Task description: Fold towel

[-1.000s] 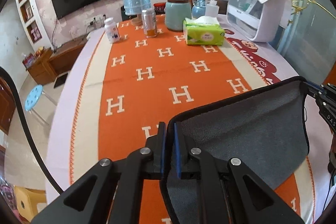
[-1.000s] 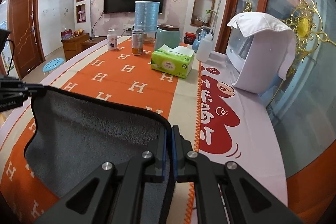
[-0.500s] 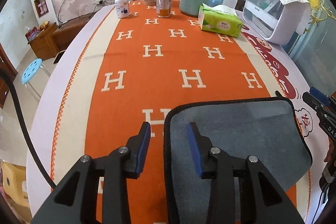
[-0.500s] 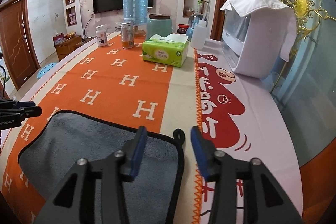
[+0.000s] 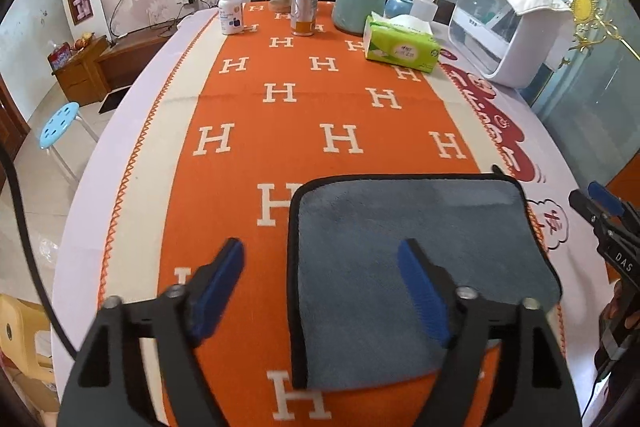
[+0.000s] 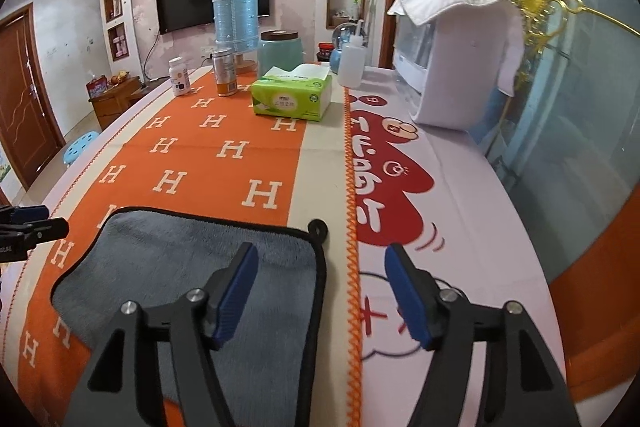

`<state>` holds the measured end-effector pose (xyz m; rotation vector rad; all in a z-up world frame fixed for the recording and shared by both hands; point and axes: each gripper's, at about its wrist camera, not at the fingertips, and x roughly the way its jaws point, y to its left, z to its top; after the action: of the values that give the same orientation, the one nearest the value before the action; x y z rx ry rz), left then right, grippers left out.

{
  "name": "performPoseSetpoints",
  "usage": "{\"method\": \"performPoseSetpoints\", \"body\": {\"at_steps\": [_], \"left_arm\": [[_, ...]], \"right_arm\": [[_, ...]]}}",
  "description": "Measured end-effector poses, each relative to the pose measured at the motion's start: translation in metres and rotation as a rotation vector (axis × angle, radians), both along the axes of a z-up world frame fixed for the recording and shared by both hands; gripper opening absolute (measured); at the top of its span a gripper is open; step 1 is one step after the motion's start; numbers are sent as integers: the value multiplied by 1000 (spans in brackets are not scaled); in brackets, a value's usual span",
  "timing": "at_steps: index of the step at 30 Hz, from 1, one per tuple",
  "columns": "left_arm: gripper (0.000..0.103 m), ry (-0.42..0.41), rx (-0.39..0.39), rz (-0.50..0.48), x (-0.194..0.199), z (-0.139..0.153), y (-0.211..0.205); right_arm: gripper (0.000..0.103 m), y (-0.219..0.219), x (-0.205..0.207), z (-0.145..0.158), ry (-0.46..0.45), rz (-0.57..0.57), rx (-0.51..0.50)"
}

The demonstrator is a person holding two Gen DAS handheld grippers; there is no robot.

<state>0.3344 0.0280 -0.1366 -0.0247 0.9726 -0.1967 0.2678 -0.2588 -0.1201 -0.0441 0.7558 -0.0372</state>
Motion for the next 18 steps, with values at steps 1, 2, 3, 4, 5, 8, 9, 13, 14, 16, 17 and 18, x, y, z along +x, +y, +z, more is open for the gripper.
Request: {"method": "performPoseSetpoints", "body": {"at_steps": [1, 2, 3, 4, 5, 8, 9, 13, 14, 16, 17, 18], "left_arm": [[91, -3, -7, -2, -3, 3, 0], [95, -6, -11, -1, -8, 6, 0], [95, -8, -9, 1, -13, 9, -1], [95, -12, -5, 3, -18, 12, -2], [95, -13, -4, 4, -22, 15, -3], [96, -19, -7, 6, -38, 23, -3], [96, -22, -7, 9, -43, 26, -4], [99, -34, 2, 25, -69, 35, -3], [100, -35, 7, 32, -75, 38, -3], [101, -39, 8, 43, -88, 41, -2], [101, -37, 3, 44, -95, 43, -1], [101, -31, -3, 45, -103, 44, 0]], "right_arm": [[74, -1, -5, 2, 1, -5, 12], [75, -2, -9, 4, 1, -7, 20], [80, -2, -13, 6, 1, -11, 26], [85, -2, -18, 8, 3, -11, 33], [88, -3, -22, 9, 2, -9, 37], [101, -1, -37, 13, 3, -8, 46], [103, -1, -41, 14, 5, -9, 47], [103, 2, -64, 15, 24, -4, 68], [103, 3, -68, 15, 29, -3, 72], [103, 6, -80, 14, 42, 0, 77], [103, 7, -87, 14, 45, 4, 80], [103, 9, -95, 15, 49, 9, 85]]}}
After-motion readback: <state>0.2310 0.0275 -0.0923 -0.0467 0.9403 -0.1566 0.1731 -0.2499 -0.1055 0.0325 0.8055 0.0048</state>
